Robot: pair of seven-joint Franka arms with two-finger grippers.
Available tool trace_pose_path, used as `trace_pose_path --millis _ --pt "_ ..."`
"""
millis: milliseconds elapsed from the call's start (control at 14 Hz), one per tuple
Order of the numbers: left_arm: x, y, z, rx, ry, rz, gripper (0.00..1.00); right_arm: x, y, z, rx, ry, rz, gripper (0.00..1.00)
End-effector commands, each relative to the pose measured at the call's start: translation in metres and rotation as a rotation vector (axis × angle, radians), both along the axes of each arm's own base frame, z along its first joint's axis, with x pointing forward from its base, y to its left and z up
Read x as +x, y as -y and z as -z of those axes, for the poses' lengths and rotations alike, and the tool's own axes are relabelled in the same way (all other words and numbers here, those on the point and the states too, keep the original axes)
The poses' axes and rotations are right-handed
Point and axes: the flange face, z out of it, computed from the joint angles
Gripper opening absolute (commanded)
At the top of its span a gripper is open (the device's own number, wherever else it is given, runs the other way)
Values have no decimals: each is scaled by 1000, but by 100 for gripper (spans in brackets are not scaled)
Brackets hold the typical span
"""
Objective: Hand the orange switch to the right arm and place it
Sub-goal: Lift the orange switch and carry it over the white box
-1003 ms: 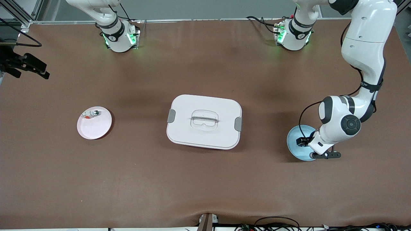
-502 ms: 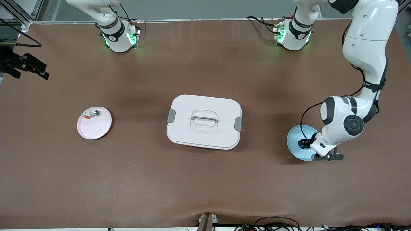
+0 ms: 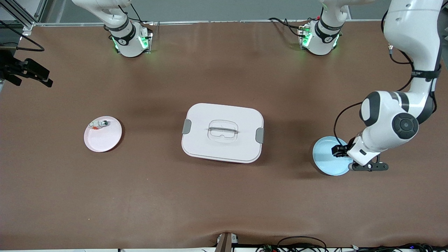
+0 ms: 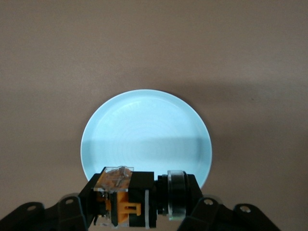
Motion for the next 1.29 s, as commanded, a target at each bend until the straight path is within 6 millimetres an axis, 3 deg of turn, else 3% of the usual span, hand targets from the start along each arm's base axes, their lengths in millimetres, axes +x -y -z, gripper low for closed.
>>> trace_pose_path --millis 0,215,358,573,717,931,1218 --pt "-14 17 -37 8 -23 44 0 -3 0 -10 -22 20 6 100" --pt "-20 47 -72 -10 -38 82 0 -2 4 -14 -19 18 16 100" --pt "-21 66 -99 -19 -46 105 0 8 3 1 -21 -11 4 100" --pt "-25 95 -129 -139 -84 35 0 11 6 4 -19 -16 6 100" --pt "-34 129 -144 -163 -91 -46 0 11 6 5 -18 -16 5 100" --pt "-47 181 -167 -189 -101 -179 0 32 8 45 -16 -92 14 100" --pt "-69 248 -190 -268 -168 -421 0 35 9 53 -16 -108 6 100"
